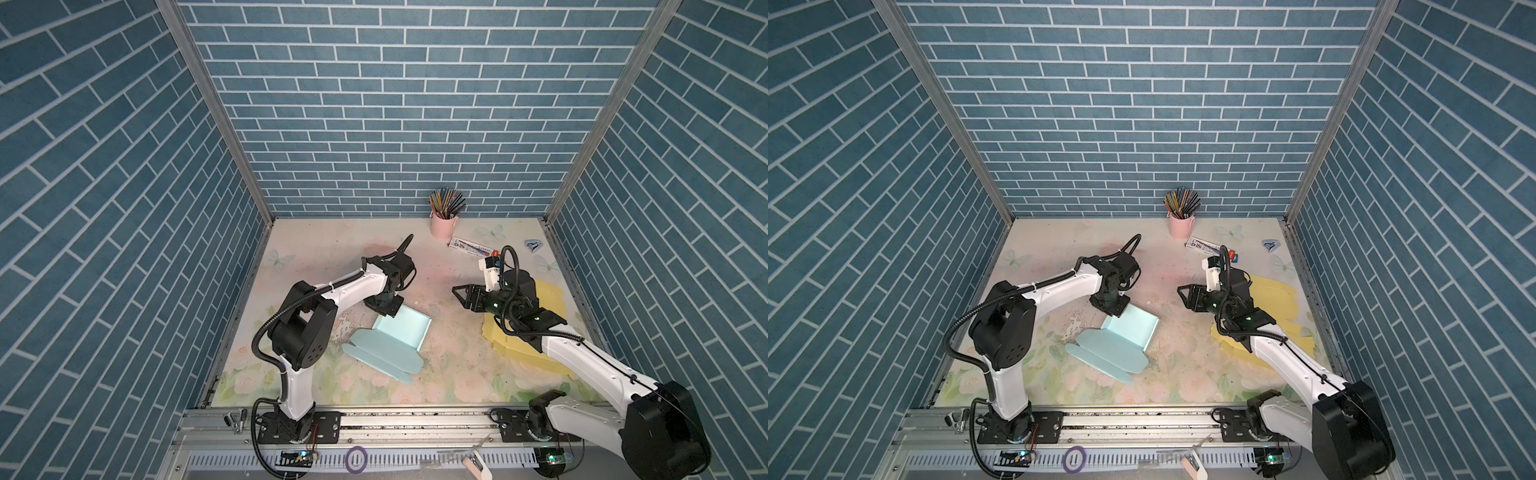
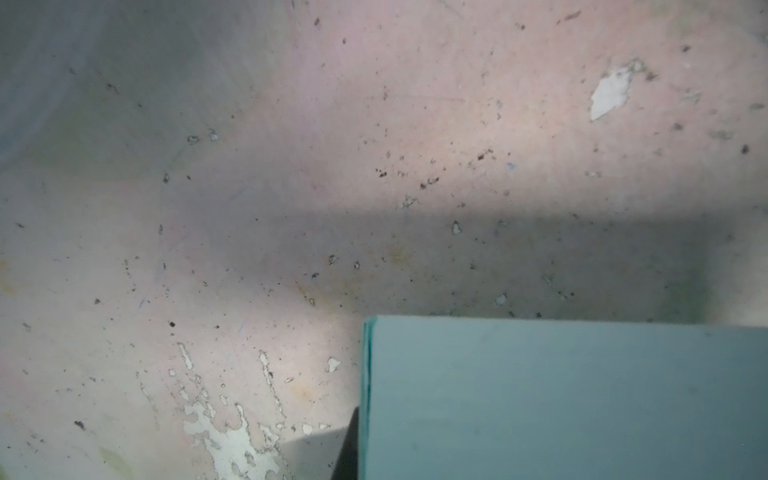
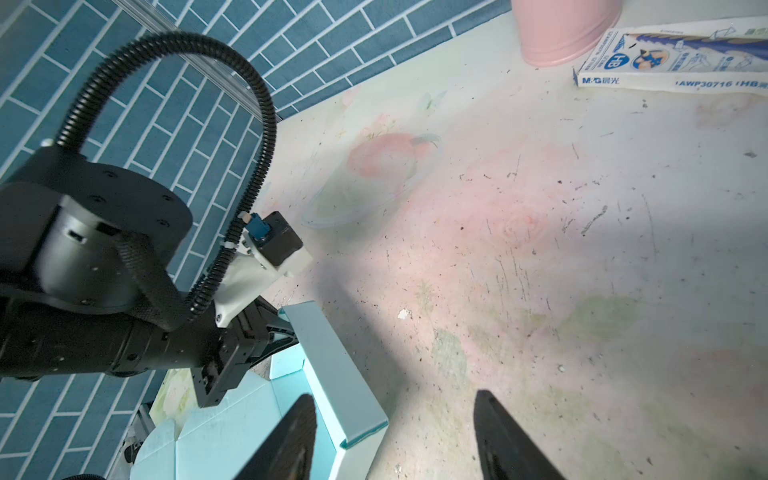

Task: Fold the paper box

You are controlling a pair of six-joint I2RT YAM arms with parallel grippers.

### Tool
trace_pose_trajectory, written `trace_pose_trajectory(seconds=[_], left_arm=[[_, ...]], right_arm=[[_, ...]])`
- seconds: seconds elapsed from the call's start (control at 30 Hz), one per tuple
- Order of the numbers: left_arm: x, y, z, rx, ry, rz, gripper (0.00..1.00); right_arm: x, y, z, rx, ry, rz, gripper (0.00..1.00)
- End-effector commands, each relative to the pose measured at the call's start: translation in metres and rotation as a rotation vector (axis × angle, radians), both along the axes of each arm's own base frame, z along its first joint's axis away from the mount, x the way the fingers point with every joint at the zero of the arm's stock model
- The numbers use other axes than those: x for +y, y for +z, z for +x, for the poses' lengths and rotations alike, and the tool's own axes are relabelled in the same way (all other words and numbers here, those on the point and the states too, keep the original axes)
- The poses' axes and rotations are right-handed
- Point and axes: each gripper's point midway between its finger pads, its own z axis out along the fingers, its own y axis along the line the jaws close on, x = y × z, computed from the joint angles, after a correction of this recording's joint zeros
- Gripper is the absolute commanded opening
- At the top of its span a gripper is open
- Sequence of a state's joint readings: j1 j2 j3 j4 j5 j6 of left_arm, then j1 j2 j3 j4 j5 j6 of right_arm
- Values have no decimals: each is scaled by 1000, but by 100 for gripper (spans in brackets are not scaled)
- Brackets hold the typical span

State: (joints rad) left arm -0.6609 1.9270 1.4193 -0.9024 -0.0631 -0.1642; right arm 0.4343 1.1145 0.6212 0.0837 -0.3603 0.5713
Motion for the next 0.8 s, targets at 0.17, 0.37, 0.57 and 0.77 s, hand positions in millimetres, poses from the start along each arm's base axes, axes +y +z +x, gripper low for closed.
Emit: trace_pose_trajectory(seconds=[0.17,0.37,0.57,0.77], left_arm=[[7,-29,1,65,-4,97,8],[6,-29,8,61,-5,111,11],[5,-26,15,50,1,108,23],[1,-7,24,15,0,88,37]], right_arm=[[-10,3,0,-30,-7,-11,61],[-16,3,3,-34,-14,-12,61],[-20,4,3,-34,-23,-3,61],[-23,2,0,-29,-30,-1,61]])
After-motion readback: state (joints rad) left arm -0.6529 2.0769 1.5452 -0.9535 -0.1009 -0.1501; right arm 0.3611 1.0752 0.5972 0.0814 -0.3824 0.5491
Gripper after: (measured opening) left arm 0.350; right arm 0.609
